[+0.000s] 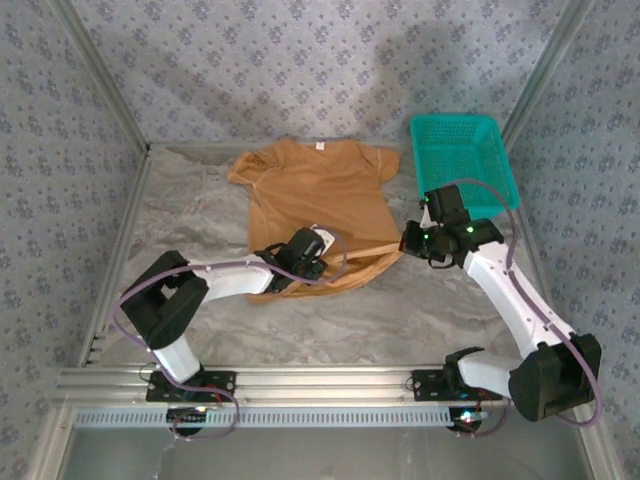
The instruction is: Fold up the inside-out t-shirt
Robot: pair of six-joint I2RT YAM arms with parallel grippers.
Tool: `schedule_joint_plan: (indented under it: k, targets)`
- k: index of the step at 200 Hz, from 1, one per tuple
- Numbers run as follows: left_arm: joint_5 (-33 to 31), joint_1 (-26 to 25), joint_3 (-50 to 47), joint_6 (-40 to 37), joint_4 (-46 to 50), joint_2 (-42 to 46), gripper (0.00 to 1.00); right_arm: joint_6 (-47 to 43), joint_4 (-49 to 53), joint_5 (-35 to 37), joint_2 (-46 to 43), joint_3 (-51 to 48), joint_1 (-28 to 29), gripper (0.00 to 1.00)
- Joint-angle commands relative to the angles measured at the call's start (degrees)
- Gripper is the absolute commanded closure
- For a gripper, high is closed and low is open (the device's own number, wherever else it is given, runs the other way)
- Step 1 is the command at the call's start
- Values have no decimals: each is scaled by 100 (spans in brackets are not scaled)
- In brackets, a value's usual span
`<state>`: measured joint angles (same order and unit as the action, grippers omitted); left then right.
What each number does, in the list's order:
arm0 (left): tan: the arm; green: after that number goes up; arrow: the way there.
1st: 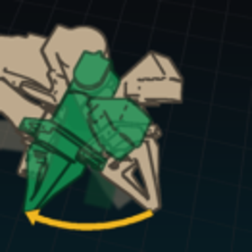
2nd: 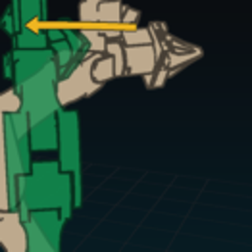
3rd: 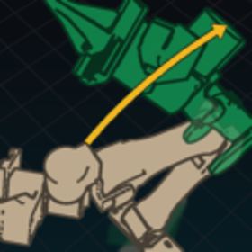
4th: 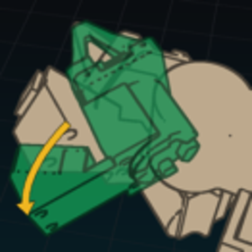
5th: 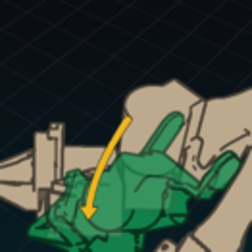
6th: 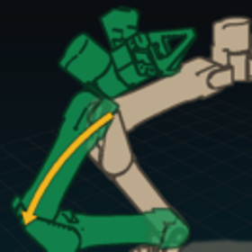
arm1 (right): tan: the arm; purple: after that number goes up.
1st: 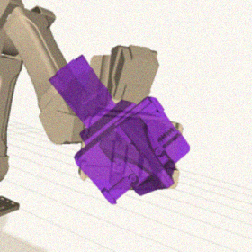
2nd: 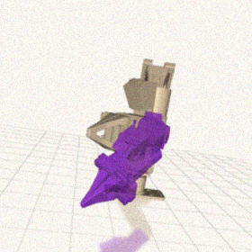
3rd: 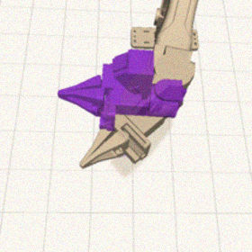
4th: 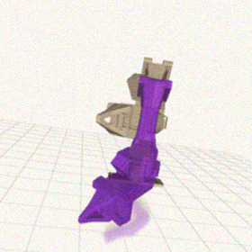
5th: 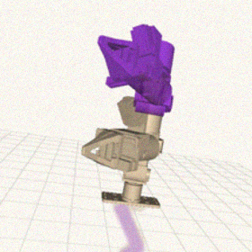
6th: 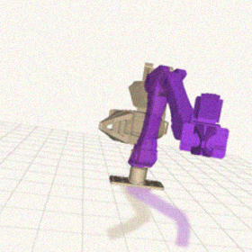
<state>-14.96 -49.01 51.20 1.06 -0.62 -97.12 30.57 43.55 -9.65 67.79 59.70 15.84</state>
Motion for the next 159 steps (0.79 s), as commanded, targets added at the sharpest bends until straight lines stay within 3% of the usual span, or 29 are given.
schedule_joint_plan:
  k: [1, 29, 55, 82, 114, 136, 159]
  targets:
    - [-239, 18, -38, 101, 136, 58, 58, -126, 296, -135, -204, 191, -231, 100]
    - [-96, 302, -14, 104, 555, 286, 100, -202, 345, -220, -271, 165, -533, 100]
    - [-53, 480, 70, 270, 1125, 649, 100, -239, 312, -300, -259, 134, -734, 100]
    - [463, 385, 761, 1130, 2038, 1297, 100, -145, -22, -204, -20, 163, -743, 100]
    - [641, -80, 1027, 2125, 1891, 1834, 100, -178, -64, -145, 602, 683, -845, 100]
    - [1465, -217, 1211, 2903, 1669, 1814, 100, -305, -141, -104, 1187, 1311, -1070, 100]
    - [1739, -304, 1299, 3517, 1501, 1678, 100, -412, -169, -99, 2002, 1853, -1226, 100]
